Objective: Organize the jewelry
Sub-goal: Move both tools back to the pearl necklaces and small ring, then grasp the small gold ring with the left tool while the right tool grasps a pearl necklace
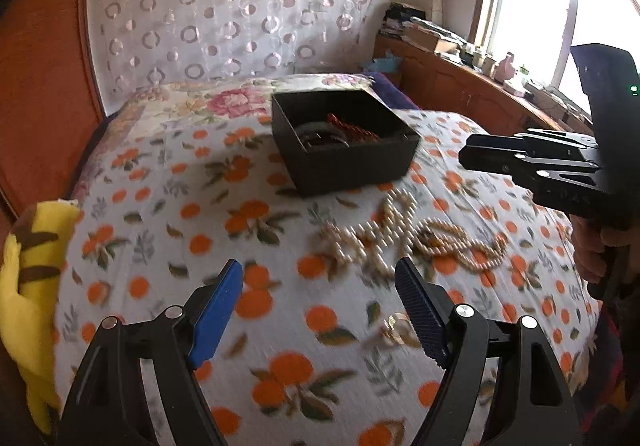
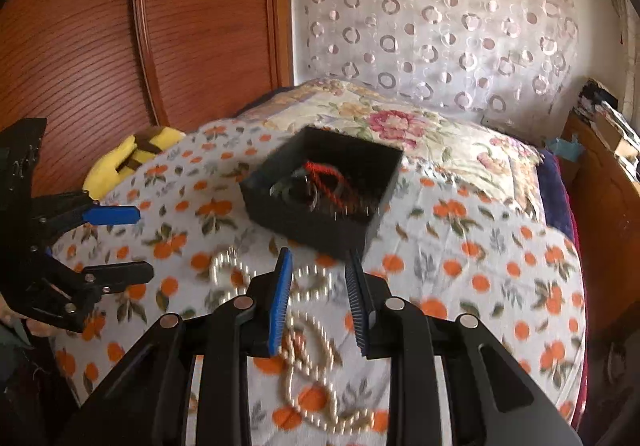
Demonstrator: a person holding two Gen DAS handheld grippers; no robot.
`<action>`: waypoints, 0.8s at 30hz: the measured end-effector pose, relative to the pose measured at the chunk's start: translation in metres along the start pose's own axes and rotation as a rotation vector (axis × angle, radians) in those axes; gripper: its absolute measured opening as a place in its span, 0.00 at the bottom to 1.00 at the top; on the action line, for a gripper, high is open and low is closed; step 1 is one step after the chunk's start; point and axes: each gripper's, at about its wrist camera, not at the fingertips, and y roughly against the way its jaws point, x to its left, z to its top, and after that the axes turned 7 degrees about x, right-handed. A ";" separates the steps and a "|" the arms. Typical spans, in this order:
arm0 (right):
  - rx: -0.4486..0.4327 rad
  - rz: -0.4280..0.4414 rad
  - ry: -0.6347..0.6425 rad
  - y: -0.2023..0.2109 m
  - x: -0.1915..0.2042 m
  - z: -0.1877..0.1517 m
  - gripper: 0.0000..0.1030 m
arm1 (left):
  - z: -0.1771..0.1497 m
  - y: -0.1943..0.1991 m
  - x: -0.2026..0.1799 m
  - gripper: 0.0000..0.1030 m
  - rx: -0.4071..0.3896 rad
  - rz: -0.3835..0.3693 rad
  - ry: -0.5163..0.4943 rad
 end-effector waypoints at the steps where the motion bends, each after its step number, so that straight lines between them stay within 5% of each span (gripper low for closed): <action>1: 0.001 -0.008 0.003 0.002 0.001 -0.003 0.29 | -0.003 0.000 -0.002 0.73 0.004 -0.002 -0.002; 7: -0.004 0.006 -0.028 0.015 0.002 -0.018 0.29 | -0.022 0.003 -0.017 0.71 0.028 -0.040 -0.033; 11: 0.008 -0.005 -0.007 0.016 0.010 -0.023 0.29 | -0.027 -0.005 -0.022 0.45 0.062 -0.076 -0.038; 24: 0.065 -0.033 -0.025 0.010 -0.002 -0.050 0.29 | -0.024 -0.026 -0.032 0.23 0.093 -0.096 -0.046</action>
